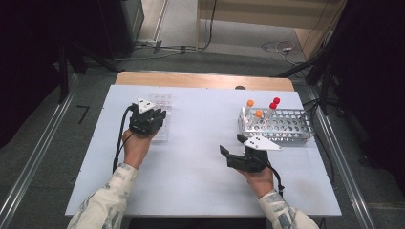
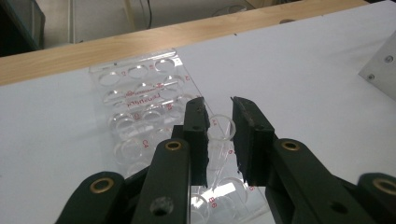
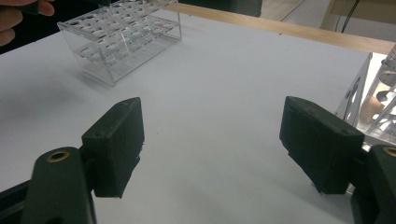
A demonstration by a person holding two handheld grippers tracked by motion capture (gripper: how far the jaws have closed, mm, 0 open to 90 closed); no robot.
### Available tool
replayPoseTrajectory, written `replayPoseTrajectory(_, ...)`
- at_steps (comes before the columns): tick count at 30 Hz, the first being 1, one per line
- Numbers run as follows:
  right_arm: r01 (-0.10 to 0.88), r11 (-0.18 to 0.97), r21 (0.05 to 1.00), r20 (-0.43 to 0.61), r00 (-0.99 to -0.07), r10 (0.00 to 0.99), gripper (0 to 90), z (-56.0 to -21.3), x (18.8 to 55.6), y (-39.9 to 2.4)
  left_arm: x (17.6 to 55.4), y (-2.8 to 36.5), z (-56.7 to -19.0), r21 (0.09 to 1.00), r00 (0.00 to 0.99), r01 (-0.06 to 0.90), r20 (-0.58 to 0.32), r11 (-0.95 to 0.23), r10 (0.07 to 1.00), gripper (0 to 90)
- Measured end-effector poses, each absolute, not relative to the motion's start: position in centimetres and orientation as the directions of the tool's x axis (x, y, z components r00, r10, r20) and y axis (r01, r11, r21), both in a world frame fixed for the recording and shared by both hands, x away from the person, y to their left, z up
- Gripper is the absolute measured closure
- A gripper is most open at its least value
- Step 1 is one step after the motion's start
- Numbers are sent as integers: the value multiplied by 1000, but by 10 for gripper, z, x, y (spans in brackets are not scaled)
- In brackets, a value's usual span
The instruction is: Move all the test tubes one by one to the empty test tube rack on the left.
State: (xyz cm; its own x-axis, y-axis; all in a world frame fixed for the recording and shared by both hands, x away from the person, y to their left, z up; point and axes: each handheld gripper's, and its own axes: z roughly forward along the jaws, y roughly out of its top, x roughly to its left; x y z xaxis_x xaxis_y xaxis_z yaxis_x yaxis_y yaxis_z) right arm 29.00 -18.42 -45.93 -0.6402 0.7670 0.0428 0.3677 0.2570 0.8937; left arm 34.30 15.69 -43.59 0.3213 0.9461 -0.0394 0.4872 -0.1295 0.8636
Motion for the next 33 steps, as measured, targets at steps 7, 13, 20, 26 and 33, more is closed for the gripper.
replayPoseTrajectory(7,369,258,893,43,-640,767,206,-460,290,-184,343,159,-435,862,329,495,-74,-105,941,703)
replayPoseTrajectory(13,366,256,895,40,-638,769,207,-459,290,-184,337,161,-431,867,345,496,-154,-41,926,519)
replayPoseTrajectory(20,362,248,899,35,-622,782,215,-457,289,-189,314,161,-433,884,293,467,-166,11,942,242)
replayPoseTrajectory(26,357,233,905,26,-591,806,234,-454,291,-199,296,168,-431,892,287,448,-200,54,937,216)
replayPoseTrajectory(33,362,218,906,15,-543,839,262,-454,296,-211,274,168,-434,901,302,433,-177,30,937,215)
